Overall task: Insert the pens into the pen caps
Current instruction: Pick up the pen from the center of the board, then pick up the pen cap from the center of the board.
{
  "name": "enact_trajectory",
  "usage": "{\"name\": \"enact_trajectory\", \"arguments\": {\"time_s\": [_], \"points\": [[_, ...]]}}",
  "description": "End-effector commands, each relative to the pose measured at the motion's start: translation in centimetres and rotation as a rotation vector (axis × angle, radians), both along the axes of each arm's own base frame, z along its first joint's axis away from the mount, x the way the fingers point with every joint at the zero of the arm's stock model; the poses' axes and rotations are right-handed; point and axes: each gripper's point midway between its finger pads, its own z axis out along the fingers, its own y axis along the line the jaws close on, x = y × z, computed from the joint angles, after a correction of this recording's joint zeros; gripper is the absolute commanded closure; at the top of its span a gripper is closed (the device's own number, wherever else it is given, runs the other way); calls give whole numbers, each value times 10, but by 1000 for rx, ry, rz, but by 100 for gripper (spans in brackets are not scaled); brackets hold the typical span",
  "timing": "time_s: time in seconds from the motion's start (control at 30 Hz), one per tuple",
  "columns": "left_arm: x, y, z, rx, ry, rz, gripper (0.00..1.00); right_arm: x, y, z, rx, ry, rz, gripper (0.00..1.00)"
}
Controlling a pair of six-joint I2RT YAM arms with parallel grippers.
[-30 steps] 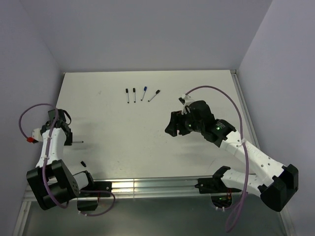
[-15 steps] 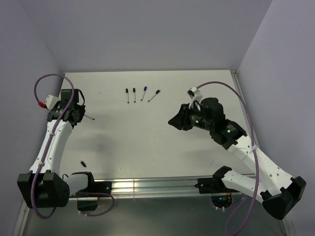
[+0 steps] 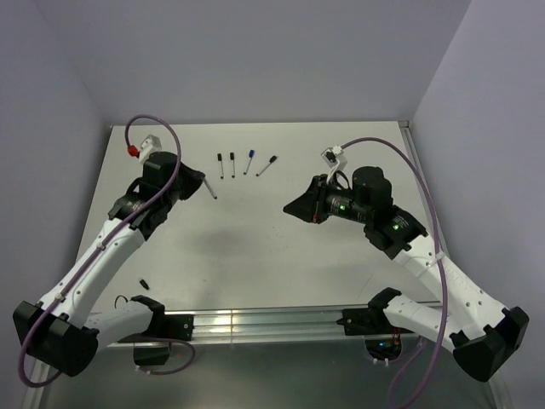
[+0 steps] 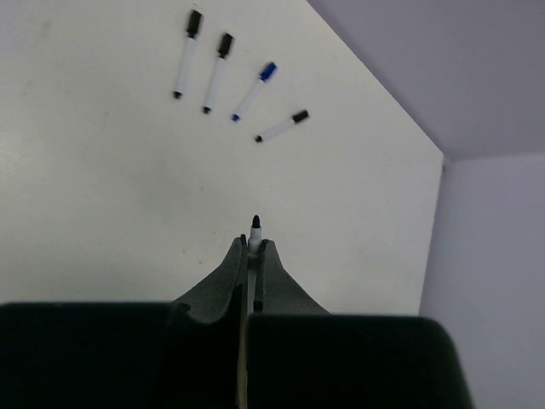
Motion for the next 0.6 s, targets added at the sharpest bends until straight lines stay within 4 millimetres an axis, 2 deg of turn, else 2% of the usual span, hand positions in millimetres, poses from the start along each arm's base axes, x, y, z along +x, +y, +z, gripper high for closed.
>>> {"name": "enact_trajectory", "arguments": {"time_s": [0.0, 0.07, 0.27, 0.4, 0.57], "points": [[-8, -35, 38, -52, -166, -155, 100, 3, 8, 19, 68, -50, 31, 74], [-14, -51, 43, -60, -195, -217, 100, 5, 10, 19, 70, -50, 35, 69], [-40, -97, 60, -95, -321, -407, 100, 8, 21, 22, 76, -48, 54, 67], [-55, -112, 64, -127, -384, -472, 100, 10, 25, 22, 81, -50, 53, 62], [-72, -127, 81, -174, -480, -541, 100, 13, 29, 18, 70, -67, 50, 55]]}}
